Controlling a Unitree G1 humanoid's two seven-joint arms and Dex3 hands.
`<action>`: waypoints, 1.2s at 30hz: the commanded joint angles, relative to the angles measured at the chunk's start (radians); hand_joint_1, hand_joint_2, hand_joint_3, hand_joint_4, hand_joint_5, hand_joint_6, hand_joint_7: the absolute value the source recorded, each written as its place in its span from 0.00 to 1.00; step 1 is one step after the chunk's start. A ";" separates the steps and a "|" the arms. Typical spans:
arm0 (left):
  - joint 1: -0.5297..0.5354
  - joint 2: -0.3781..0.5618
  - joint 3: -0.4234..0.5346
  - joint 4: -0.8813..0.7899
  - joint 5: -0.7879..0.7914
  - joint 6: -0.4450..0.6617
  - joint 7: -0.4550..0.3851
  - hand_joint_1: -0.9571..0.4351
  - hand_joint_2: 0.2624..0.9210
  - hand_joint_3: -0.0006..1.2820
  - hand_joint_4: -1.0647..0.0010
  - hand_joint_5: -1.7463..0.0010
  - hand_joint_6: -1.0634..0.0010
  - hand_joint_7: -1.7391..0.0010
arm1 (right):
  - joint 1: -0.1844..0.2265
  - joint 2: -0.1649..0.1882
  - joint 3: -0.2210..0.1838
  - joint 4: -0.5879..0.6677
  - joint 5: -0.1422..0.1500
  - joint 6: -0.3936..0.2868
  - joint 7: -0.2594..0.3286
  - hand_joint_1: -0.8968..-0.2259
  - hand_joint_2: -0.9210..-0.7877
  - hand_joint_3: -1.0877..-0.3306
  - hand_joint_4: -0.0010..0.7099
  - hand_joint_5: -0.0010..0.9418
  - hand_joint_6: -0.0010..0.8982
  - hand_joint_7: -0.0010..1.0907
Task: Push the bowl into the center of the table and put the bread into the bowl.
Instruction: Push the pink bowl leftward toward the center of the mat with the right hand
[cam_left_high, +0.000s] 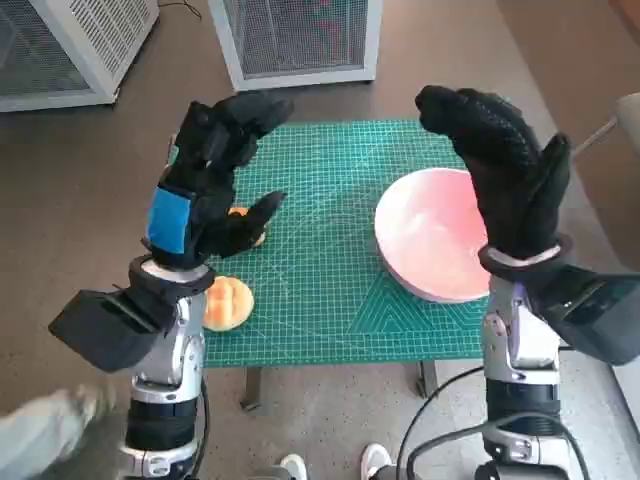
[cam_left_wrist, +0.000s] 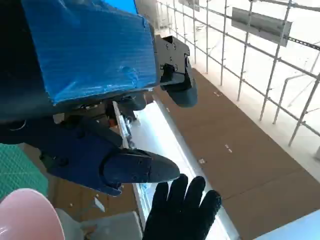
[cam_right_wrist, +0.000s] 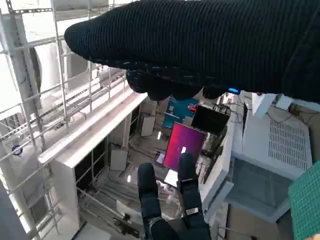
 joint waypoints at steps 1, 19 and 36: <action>0.009 -0.003 -0.002 -0.015 -0.007 0.011 0.004 0.41 1.00 0.23 0.73 0.72 0.87 0.51 | 0.024 -0.004 -0.006 0.003 -0.001 0.012 -0.002 0.61 0.00 0.85 0.50 0.01 0.00 0.58; 0.013 -0.009 -0.001 -0.022 -0.029 0.027 -0.001 0.42 1.00 0.23 0.73 0.71 0.87 0.50 | 0.023 -0.001 -0.008 0.015 0.001 0.004 0.003 0.61 0.00 0.86 0.50 0.01 0.01 0.58; 0.019 -0.005 0.008 -0.018 -0.041 0.028 -0.006 0.43 1.00 0.23 0.72 0.71 0.86 0.51 | -0.051 -0.099 -0.138 0.336 0.002 -0.150 0.019 0.58 0.00 0.87 0.48 0.00 0.00 0.55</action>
